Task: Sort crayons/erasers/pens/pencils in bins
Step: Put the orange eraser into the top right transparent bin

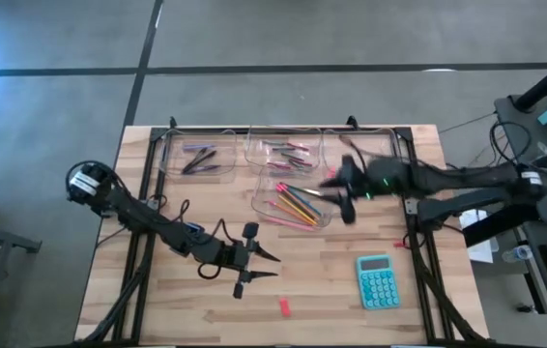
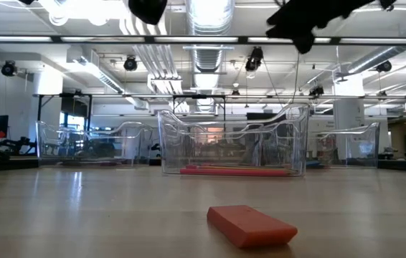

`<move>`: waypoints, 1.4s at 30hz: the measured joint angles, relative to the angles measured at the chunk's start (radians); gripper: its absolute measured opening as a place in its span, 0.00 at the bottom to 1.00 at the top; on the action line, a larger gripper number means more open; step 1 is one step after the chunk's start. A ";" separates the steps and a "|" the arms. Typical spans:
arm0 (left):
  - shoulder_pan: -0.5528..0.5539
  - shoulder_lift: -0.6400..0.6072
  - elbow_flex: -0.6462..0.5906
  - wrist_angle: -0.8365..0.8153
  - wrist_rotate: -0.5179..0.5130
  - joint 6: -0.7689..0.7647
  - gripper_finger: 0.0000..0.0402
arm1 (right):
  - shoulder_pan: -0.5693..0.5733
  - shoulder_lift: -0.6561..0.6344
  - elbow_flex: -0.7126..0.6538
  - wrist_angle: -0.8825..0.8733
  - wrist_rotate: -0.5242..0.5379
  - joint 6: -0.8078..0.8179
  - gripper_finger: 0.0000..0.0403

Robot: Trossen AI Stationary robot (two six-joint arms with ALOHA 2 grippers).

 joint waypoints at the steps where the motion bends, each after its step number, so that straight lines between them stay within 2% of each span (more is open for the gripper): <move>1: -0.003 0.015 0.009 -0.005 0.001 0.000 0.35 | 0.063 -0.022 -0.016 -0.001 0.044 0.011 0.35; 3: -0.003 0.062 0.045 -0.004 0.002 0.000 0.35 | 0.195 -0.056 -0.046 -0.001 0.162 0.028 0.34; 5: -0.003 0.125 0.105 -0.040 0.002 0.000 0.35 | 0.334 -0.078 -0.078 0.007 0.326 0.030 0.33; 8: -0.003 0.238 0.243 -0.223 0.008 0.000 0.35 | 0.544 -0.084 -0.117 0.047 0.588 0.026 0.32; 11: -0.005 0.340 0.395 -0.438 0.073 -0.001 0.35 | 0.723 -0.075 -0.137 0.104 0.799 0.008 0.31; 14: -0.005 0.435 0.515 -0.555 0.147 0.004 0.35 | 0.857 -0.051 -0.142 0.121 0.941 0.016 0.30; 17: -0.005 0.511 0.586 -0.630 0.257 0.031 0.35 | 0.945 -0.019 -0.143 0.130 1.035 0.037 0.30; 21: -0.007 0.549 0.613 -0.699 0.345 0.035 0.35 | 1.003 0.031 -0.143 0.134 1.086 0.076 0.30; 30: -0.008 0.586 0.605 -0.720 0.331 0.117 0.35 | 1.018 0.132 -0.143 0.159 1.087 0.112 0.30; 42: -0.027 0.608 0.604 -0.800 0.319 0.083 0.35 | 1.018 0.198 -0.142 0.167 1.085 0.111 0.27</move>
